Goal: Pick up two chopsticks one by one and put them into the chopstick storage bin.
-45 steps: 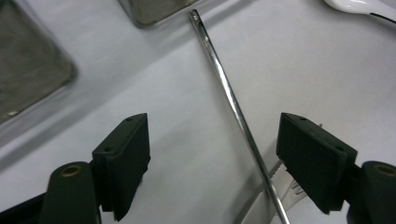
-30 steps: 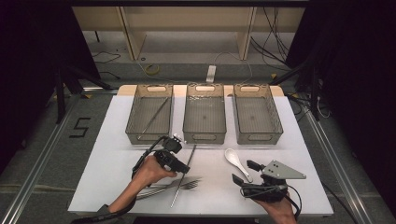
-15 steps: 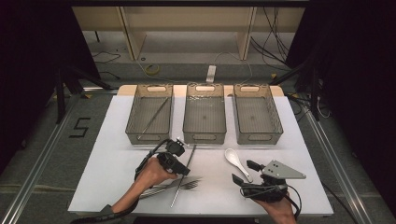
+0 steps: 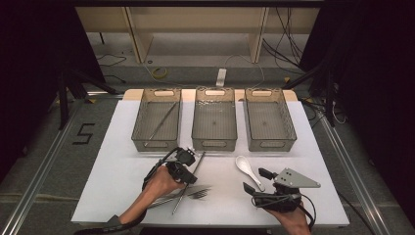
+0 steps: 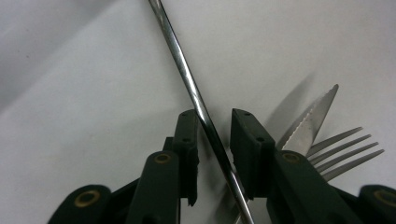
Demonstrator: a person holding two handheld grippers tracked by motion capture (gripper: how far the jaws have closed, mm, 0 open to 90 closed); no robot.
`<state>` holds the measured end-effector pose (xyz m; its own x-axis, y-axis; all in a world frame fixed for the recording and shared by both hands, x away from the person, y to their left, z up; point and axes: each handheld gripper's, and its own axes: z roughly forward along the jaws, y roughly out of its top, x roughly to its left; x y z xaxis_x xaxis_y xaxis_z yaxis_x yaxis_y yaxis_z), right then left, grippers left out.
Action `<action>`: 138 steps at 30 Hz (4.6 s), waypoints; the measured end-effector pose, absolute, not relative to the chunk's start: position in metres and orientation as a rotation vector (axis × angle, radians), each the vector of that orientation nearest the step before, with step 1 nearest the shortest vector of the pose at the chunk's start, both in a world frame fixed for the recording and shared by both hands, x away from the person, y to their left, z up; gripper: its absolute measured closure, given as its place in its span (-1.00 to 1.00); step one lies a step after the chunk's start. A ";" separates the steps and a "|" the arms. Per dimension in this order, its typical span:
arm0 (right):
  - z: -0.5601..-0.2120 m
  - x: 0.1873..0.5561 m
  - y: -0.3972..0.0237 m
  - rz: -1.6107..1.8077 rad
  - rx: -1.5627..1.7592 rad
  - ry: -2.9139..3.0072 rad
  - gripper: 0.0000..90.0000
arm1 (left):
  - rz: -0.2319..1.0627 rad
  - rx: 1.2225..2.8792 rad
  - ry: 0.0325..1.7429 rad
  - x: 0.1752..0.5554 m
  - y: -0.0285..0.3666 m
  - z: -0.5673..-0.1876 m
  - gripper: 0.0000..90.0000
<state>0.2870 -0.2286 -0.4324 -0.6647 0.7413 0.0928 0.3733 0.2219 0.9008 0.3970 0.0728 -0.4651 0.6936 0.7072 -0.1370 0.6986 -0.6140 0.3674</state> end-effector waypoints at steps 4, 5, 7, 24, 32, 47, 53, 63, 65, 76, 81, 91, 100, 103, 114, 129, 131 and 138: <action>-0.432 0.287 -0.229 1.423 1.036 2.145 -0.39 | 0.045 2.515 1.092 0.397 0.074 -0.465 0.70; -0.433 0.287 -0.229 1.423 1.037 2.146 -0.39 | 0.052 2.518 1.094 0.397 0.074 -0.465 0.73; -0.433 0.287 -0.229 1.422 1.040 2.146 -0.39 | 0.056 2.517 1.099 0.397 0.074 -0.465 0.77; -0.432 0.287 -0.230 1.422 1.038 2.143 -0.38 | 0.084 2.534 1.069 0.397 0.073 -0.464 0.88; -0.432 0.287 -0.230 1.428 1.042 2.140 -0.38 | 0.090 2.508 1.041 0.400 0.085 -0.446 0.89; -0.432 0.287 -0.231 1.429 1.039 2.138 -0.38 | 0.091 2.455 1.004 0.403 0.101 -0.423 0.90; -0.432 0.287 -0.231 1.427 1.039 2.136 -0.38 | 0.114 2.395 1.033 0.408 0.118 -0.410 0.90; -0.432 0.287 -0.231 1.431 1.044 2.137 -0.39 | 0.152 2.278 1.087 0.417 0.144 -0.388 0.89; -0.432 0.288 -0.231 1.431 1.047 2.135 -0.39 | 0.160 2.269 1.094 0.420 0.148 -0.386 0.89; -0.433 0.288 -0.232 1.441 1.054 2.133 -0.39 | 0.206 2.207 1.111 0.431 0.159 -0.374 0.89; -0.433 0.288 -0.232 1.443 1.053 2.132 -0.39 | 0.221 2.185 1.128 0.442 0.163 -0.368 0.89; -0.434 0.289 -0.233 1.449 1.066 2.133 -0.39 | 0.268 2.125 1.141 0.468 0.165 -0.347 0.89; -0.433 0.288 -0.233 1.451 1.056 2.135 -0.39 | 0.327 2.052 1.233 0.495 0.188 -0.340 0.89; -0.433 0.288 -0.233 1.455 1.060 2.131 -0.39 | 0.346 2.039 1.262 0.503 0.194 -0.339 0.89; -0.434 0.289 -0.233 1.450 1.059 2.136 -0.39 | 0.383 1.991 1.324 0.529 0.205 -0.340 0.89; -0.434 0.290 -0.233 1.459 1.067 2.141 -0.39 | 0.397 1.958 1.344 0.550 0.208 -0.341 0.89; -0.434 0.290 -0.234 1.466 1.066 2.136 -0.39 | 0.407 1.966 1.342 0.552 0.205 -0.344 0.89; -0.434 0.290 -0.234 1.466 1.072 2.136 -0.39 | 0.423 1.949 1.348 0.558 0.207 -0.358 0.89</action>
<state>0.2896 -0.2345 -0.4339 -0.6596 0.7392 0.1359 0.3927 0.1847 0.9009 0.5580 0.2069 -0.3578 0.4003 0.9075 -0.1272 0.6720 -0.1963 0.7141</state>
